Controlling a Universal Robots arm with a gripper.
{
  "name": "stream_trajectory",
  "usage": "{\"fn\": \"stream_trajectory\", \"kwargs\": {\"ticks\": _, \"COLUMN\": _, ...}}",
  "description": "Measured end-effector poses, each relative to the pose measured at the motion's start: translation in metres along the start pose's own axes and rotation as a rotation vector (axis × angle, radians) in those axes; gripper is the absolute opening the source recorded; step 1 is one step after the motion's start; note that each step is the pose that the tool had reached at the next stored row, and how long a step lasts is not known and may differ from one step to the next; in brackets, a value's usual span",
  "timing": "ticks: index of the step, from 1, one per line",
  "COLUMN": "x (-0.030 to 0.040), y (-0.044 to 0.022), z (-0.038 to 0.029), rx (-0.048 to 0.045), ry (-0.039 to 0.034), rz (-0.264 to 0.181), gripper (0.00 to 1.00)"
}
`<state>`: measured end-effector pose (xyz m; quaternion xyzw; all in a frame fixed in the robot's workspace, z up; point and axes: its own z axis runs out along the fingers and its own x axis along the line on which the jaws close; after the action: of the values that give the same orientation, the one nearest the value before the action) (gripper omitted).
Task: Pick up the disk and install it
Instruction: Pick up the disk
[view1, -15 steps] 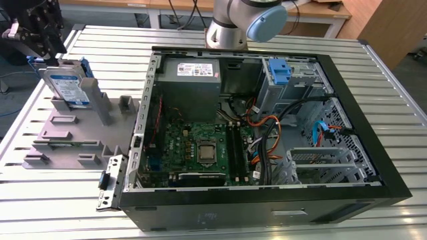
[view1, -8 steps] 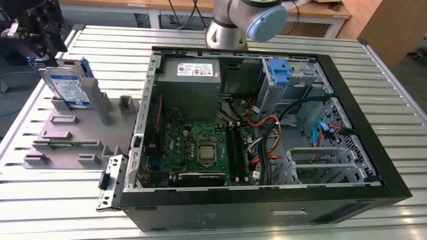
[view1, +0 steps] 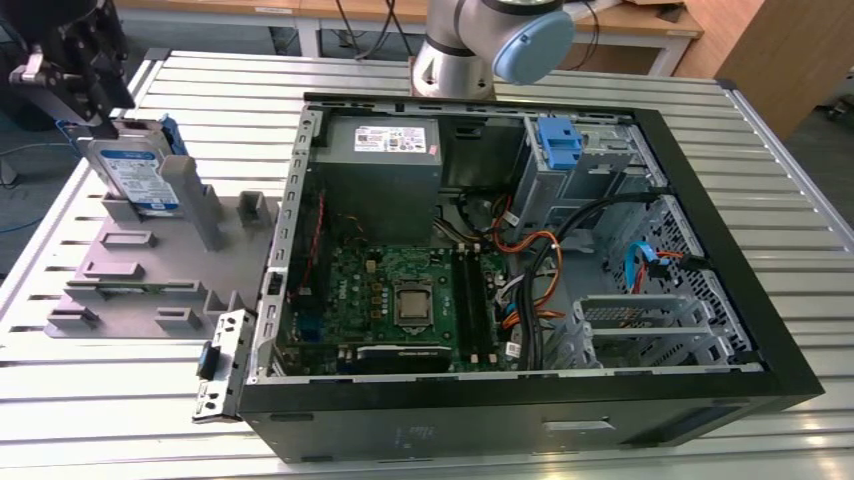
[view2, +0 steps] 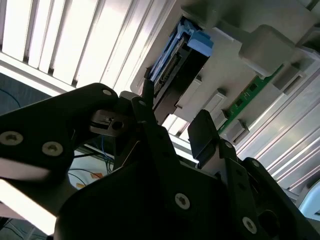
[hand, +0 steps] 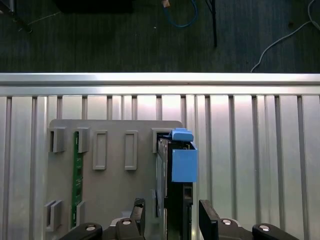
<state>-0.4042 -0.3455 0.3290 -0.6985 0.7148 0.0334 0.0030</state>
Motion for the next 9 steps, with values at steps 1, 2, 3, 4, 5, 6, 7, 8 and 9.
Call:
{"fn": "stream_trajectory", "kwargs": {"ticks": 1, "x": -0.0001, "y": 0.0003, "z": 0.0007, "rx": -0.0003, "ry": 0.0003, "rz": -0.005, "gripper": 0.55}}
{"fn": "stream_trajectory", "kwargs": {"ticks": 2, "x": -0.0001, "y": 0.0007, "z": 0.0016, "rx": -0.0005, "ry": 0.0004, "rz": -0.010, "gripper": 0.55}}
{"fn": "stream_trajectory", "kwargs": {"ticks": 3, "x": -0.0001, "y": 0.0011, "z": 0.0026, "rx": -0.0009, "ry": 0.0007, "rz": -0.015, "gripper": 0.55}}
{"fn": "stream_trajectory", "kwargs": {"ticks": 4, "x": -0.0001, "y": 0.0014, "z": 0.0038, "rx": -0.0010, "ry": 0.0009, "rz": -0.020, "gripper": 0.55}}
{"fn": "stream_trajectory", "kwargs": {"ticks": 5, "x": -0.0001, "y": 0.0017, "z": 0.0050, "rx": -0.0014, "ry": 0.0011, "rz": -0.025, "gripper": 0.55}}
{"fn": "stream_trajectory", "kwargs": {"ticks": 6, "x": 0.0000, "y": 0.0018, "z": 0.0064, "rx": -0.0016, "ry": 0.0013, "rz": -0.030, "gripper": 0.55}}
{"fn": "stream_trajectory", "kwargs": {"ticks": 7, "x": 0.0000, "y": 0.0019, "z": 0.0077, "rx": -0.0018, "ry": 0.0015, "rz": -0.034, "gripper": 0.55}}
{"fn": "stream_trajectory", "kwargs": {"ticks": 8, "x": 0.0001, "y": 0.0019, "z": 0.0090, "rx": -0.0020, "ry": 0.0016, "rz": -0.038, "gripper": 0.55}}
{"fn": "stream_trajectory", "kwargs": {"ticks": 9, "x": 0.0002, "y": 0.0019, "z": 0.0103, "rx": -0.0022, "ry": 0.0017, "rz": -0.042, "gripper": 0.55}}
